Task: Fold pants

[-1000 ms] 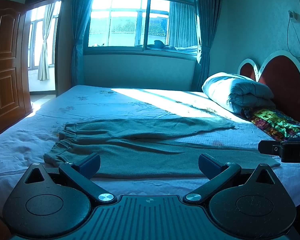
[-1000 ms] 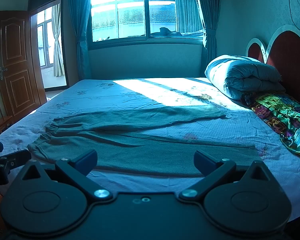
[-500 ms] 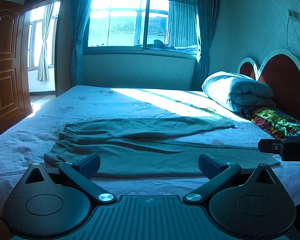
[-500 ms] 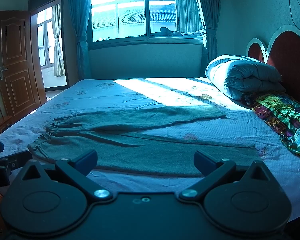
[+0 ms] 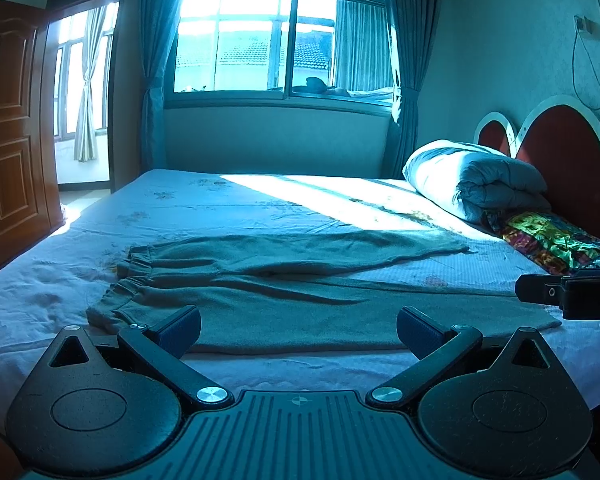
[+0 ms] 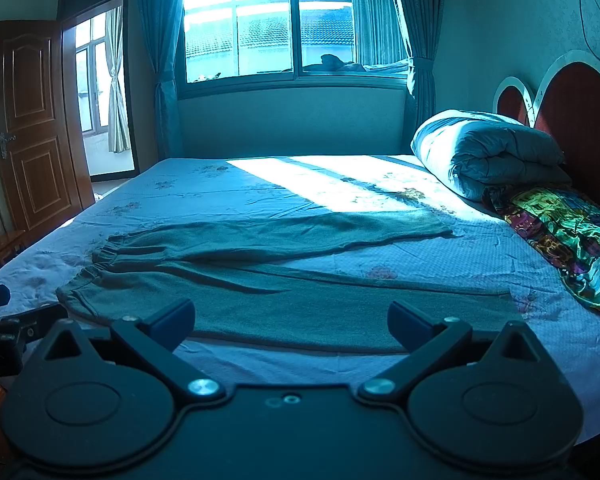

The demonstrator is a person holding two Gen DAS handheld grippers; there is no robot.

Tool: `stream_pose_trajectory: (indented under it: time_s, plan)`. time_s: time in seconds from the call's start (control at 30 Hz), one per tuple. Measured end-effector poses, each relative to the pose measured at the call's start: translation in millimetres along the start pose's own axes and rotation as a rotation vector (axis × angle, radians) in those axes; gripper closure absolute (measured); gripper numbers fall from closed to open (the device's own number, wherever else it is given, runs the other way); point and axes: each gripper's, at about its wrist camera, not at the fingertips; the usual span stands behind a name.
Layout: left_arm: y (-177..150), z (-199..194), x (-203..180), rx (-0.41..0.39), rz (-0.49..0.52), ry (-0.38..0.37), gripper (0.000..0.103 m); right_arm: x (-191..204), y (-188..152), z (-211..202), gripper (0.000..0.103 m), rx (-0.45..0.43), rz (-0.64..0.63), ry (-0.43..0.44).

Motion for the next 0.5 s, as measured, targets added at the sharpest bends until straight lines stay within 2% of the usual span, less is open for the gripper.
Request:
stream_pose_trajectory:
  time_s: [0.5]
  plan:
    - [-1.2,1.4,-0.4,0.011,0.003,0.011,0.0,1.7,-1.6,3.1,0.006,0.009,-0.01,0.003]
Point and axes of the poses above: each gripper's, at about its wrist camera, not at the fingertips, and z roughly the way its jaws point, x to its left, y to its top, and after that the axes turned 5 degrees about -y, right-handed
